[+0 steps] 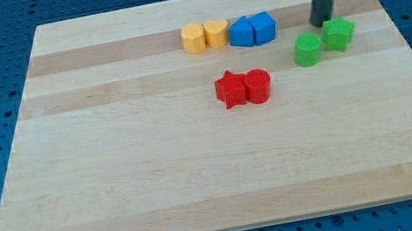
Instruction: Push the green star into the green circle
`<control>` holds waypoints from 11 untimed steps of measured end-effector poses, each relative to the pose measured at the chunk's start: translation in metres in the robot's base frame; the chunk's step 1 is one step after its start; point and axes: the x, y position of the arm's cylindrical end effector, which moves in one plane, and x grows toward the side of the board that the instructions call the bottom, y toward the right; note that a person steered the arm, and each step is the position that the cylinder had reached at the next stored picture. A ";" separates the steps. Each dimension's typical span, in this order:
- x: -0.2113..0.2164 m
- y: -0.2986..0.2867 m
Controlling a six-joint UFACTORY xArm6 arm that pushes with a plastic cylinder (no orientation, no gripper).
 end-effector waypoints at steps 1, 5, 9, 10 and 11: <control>0.000 0.021; 0.020 0.030; 0.025 -0.005; 0.025 -0.010; 0.025 -0.015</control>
